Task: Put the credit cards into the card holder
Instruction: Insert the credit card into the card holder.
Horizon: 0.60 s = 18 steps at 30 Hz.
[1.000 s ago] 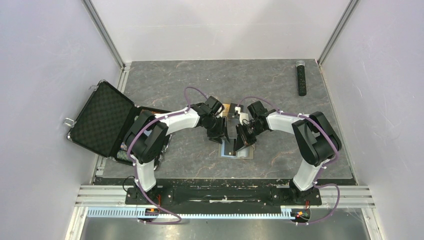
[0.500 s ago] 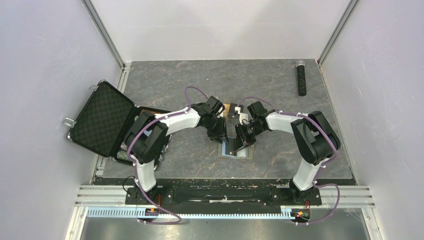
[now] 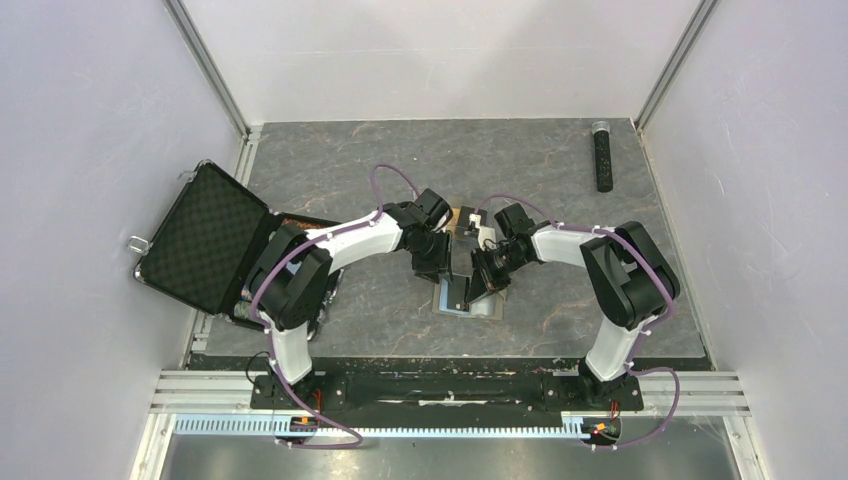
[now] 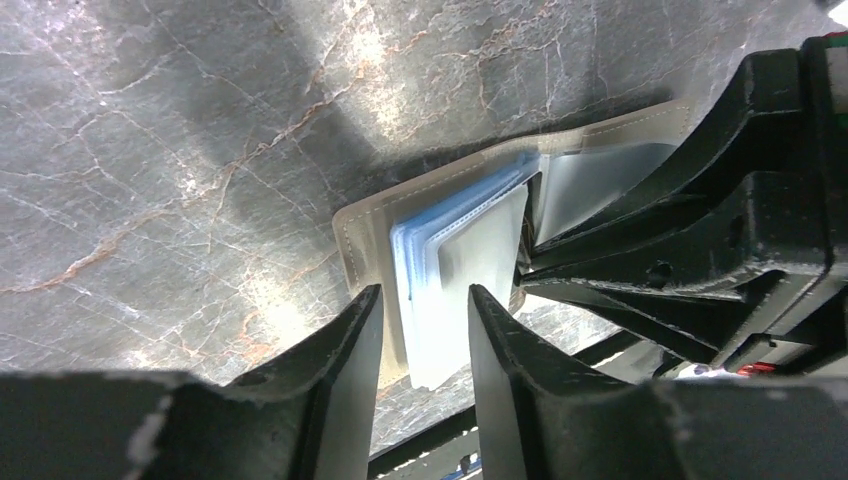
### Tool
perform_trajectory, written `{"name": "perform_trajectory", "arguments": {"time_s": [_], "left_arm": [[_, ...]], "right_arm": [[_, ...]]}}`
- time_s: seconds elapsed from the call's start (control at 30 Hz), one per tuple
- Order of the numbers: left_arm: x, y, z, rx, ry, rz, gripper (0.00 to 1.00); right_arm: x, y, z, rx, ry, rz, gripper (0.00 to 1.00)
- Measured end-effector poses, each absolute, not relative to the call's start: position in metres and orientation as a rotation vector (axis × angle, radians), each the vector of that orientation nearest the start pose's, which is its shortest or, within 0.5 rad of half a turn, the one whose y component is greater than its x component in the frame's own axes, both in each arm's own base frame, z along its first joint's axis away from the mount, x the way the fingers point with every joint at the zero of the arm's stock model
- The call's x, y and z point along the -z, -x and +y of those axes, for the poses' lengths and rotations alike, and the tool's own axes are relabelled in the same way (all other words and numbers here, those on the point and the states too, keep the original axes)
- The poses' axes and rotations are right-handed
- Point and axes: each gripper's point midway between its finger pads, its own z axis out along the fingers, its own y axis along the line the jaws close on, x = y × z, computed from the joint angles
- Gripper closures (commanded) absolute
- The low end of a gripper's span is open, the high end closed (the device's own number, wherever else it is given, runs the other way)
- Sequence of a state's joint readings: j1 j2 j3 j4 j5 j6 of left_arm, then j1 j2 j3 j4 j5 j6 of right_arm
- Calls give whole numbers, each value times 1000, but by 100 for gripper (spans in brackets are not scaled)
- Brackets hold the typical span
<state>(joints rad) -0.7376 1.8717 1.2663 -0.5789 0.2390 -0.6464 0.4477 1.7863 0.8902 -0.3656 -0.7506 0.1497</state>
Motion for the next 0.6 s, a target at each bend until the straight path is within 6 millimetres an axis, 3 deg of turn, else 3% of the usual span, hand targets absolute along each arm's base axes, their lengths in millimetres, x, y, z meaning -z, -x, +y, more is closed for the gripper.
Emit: {"name": "perform_trajectory", "arguments": {"time_s": [0.1,0.47,0.6], "left_arm": [[-43,-247,-314,642,-203,2915,68],[-46,-246,-319,691,-217,2913,65],[-49,-246,-321,686,-224,2909,75]], "right_arm": [[-16,-214,241,-1204,593,2775,88],[-15,-213,242,-1217,586,2779,89],[-15,-213,242,-1217,587,2779,90]]}}
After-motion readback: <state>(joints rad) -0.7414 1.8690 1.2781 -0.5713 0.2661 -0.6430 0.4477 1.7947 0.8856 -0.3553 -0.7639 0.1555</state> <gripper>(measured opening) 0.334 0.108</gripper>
